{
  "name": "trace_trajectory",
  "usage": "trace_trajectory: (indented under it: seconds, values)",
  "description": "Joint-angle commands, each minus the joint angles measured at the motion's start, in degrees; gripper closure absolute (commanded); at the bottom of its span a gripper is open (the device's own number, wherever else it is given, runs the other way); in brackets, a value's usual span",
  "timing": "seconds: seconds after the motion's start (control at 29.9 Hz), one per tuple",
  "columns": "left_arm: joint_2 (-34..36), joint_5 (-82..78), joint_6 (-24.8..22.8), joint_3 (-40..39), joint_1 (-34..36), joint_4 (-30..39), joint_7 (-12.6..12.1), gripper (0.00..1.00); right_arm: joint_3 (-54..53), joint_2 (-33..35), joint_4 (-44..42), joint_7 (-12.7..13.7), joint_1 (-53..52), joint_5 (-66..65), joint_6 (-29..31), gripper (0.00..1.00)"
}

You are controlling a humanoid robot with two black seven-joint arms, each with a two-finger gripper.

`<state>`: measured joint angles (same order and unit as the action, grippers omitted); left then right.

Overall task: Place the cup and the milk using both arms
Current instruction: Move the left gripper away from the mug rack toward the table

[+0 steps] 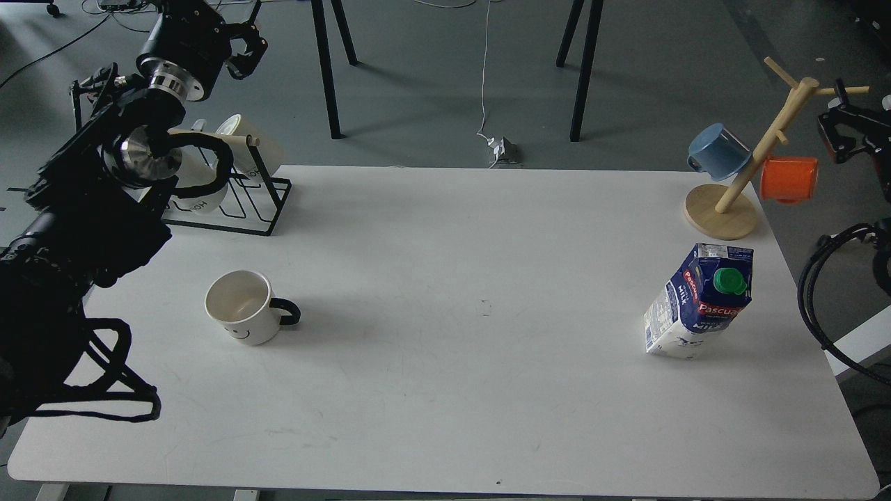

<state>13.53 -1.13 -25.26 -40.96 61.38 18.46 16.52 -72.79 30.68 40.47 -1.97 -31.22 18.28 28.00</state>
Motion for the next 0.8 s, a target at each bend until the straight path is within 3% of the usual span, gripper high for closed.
trace_trajectory:
  seconds: [0.0,0.33,0.63,0.77]
  values:
    - [-0.1,0.0,-0.1,0.0,0.1,0.0,0.0,0.00,0.0,0.1,0.0,0.0,0.0,0.0,0.0,0.01]
    - [1.1,0.1,-1.4,0.3,-0.8,1.4,-0.9,0.00,0.2,0.0,0.7,0.0,0.0,-0.1,0.0,0.01]
    - [19.4,-0.8,-2.7,1.0,-8.4,23.6,-1.2,0.01,0.1,0.0,0.7,0.0,0.0,-0.1,0.0,0.01]
    - [28.1,-9.6,-2.7,2.4,-12.1,33.4,-1.2,0.01,0.1,0.0,0.7,0.0,0.0,-0.1,0.0,0.01]
